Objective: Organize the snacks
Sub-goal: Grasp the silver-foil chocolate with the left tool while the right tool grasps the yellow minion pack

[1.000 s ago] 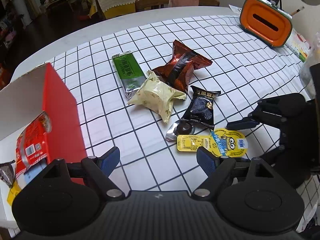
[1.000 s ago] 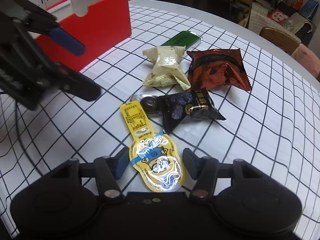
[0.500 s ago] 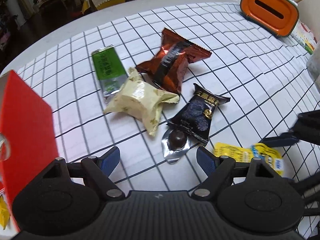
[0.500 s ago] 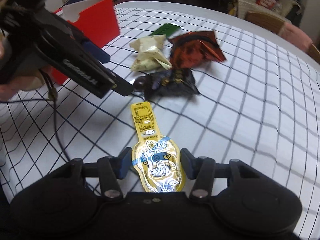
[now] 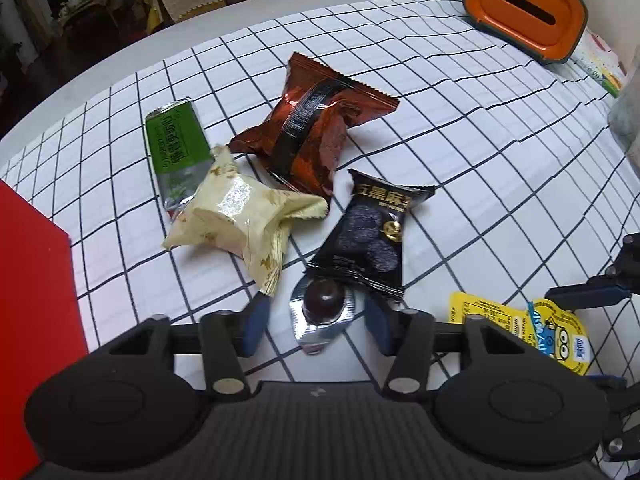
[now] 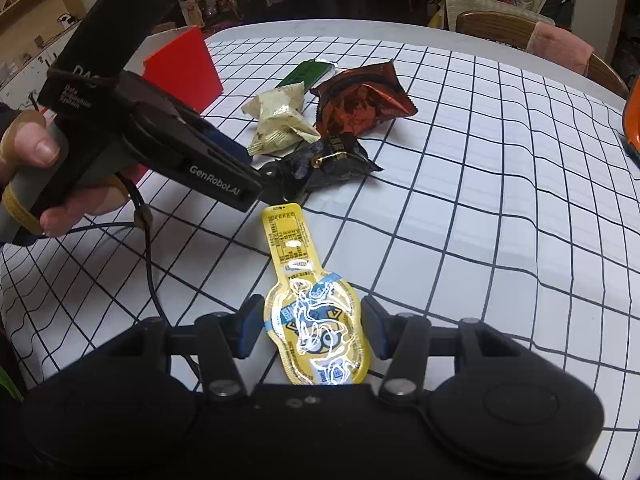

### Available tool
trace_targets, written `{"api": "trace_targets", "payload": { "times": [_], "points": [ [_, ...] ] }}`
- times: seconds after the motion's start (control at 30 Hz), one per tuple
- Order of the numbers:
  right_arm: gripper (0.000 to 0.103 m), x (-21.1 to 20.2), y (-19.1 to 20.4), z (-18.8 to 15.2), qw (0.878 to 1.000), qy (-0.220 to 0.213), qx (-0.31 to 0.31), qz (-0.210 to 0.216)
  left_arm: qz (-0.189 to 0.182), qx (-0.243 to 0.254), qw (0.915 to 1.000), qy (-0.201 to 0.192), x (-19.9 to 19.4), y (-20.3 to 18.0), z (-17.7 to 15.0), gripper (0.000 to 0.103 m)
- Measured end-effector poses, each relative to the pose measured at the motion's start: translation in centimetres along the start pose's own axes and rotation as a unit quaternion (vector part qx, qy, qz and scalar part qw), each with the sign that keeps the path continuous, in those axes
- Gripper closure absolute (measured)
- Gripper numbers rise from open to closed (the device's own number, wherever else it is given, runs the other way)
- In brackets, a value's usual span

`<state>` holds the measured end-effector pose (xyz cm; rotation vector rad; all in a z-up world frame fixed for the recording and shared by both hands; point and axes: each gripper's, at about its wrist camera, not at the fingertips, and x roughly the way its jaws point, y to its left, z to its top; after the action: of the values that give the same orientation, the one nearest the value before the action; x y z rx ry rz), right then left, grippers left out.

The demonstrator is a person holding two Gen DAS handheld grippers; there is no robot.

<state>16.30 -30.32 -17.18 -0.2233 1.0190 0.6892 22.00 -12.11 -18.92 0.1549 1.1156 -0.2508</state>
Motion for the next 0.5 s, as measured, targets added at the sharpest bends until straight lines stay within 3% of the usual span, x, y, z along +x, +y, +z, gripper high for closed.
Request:
{"api": "trace_targets", "payload": {
  "times": [0.07,0.5],
  "points": [
    [0.051,-0.1,0.0,-0.1,1.000,-0.001,0.003,-0.002,0.000,0.003,1.0000,-0.004,-0.1,-0.1,-0.1,0.070],
    [0.051,-1.0,1.2,-0.1,0.999,-0.012,0.034,-0.020,-0.005,-0.031,0.9995,-0.011,-2.3,1.0,-1.7,0.071]
  ]
}}
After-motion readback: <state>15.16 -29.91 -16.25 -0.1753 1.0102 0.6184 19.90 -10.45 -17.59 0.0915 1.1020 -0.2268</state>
